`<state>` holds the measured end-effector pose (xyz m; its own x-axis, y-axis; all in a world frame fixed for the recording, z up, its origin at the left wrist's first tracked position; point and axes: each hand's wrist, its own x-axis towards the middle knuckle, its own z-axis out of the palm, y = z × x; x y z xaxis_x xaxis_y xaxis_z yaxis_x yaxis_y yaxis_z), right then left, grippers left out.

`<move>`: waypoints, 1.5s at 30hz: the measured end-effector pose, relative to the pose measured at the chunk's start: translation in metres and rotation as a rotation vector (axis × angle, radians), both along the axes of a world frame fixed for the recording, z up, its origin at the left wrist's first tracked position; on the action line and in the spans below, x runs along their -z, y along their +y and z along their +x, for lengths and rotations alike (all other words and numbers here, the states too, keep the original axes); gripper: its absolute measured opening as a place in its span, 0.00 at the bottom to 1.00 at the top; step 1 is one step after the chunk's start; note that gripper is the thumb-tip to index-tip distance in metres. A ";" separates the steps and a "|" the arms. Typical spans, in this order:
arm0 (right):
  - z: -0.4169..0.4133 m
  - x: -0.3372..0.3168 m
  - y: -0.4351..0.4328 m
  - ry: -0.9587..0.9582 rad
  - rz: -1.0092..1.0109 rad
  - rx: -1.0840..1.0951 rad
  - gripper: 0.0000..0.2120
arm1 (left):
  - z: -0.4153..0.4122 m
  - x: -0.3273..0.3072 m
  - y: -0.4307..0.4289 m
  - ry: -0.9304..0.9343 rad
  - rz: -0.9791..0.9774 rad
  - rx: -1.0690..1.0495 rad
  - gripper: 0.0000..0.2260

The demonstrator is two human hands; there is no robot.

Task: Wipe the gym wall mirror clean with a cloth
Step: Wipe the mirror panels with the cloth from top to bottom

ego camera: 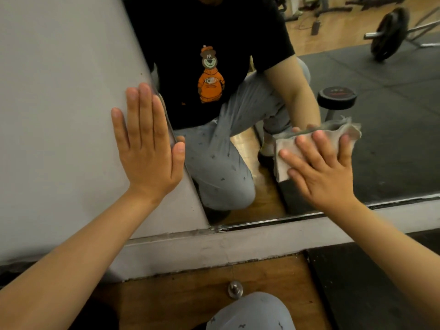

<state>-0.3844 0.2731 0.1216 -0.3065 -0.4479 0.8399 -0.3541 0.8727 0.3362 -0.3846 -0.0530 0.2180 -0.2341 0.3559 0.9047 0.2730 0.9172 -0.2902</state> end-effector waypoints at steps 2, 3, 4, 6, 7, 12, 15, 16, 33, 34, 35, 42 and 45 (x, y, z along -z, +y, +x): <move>0.003 -0.007 -0.025 0.005 -0.158 0.008 0.26 | 0.000 0.001 0.001 0.004 0.001 0.005 0.29; 0.005 -0.005 -0.040 -0.001 -0.207 0.007 0.27 | 0.001 0.001 0.001 0.004 0.001 0.005 0.29; 0.007 0.000 -0.056 -0.016 -0.218 -0.002 0.27 | 0.001 0.001 0.002 0.003 0.001 0.006 0.29; 0.013 0.027 -0.082 -0.067 -0.113 -0.055 0.29 | 0.002 -0.001 0.003 -0.003 0.001 0.008 0.29; 0.016 0.047 -0.090 -0.096 -0.024 -0.095 0.31 | 0.003 -0.001 0.003 -0.006 -0.001 0.010 0.29; 0.024 0.124 -0.069 -0.182 0.199 -0.157 0.30 | 0.005 0.000 0.002 -0.015 -0.019 0.008 0.29; 0.024 0.126 -0.032 -0.246 0.207 -0.163 0.25 | 0.007 -0.002 0.003 -0.030 -0.014 0.009 0.29; 0.024 0.126 -0.020 -0.255 0.211 -0.162 0.24 | 0.008 -0.002 0.003 -0.029 -0.010 0.010 0.29; 0.018 0.117 0.106 -0.315 0.245 -0.086 0.24 | 0.010 -0.005 0.010 -0.046 -0.012 0.001 0.31; 0.018 0.116 0.109 -0.313 0.238 -0.085 0.24 | 0.012 -0.006 0.010 -0.064 -0.006 0.004 0.31; 0.018 0.115 0.110 -0.307 0.237 -0.084 0.24 | 0.015 -0.007 0.010 -0.088 0.022 0.011 0.30; 0.016 0.102 0.108 -0.272 0.134 -0.025 0.23 | 0.024 -0.038 0.060 -0.044 0.023 0.184 0.27; 0.010 0.084 0.102 -0.174 0.044 -0.017 0.24 | 0.015 -0.059 0.098 -0.013 -0.142 0.200 0.24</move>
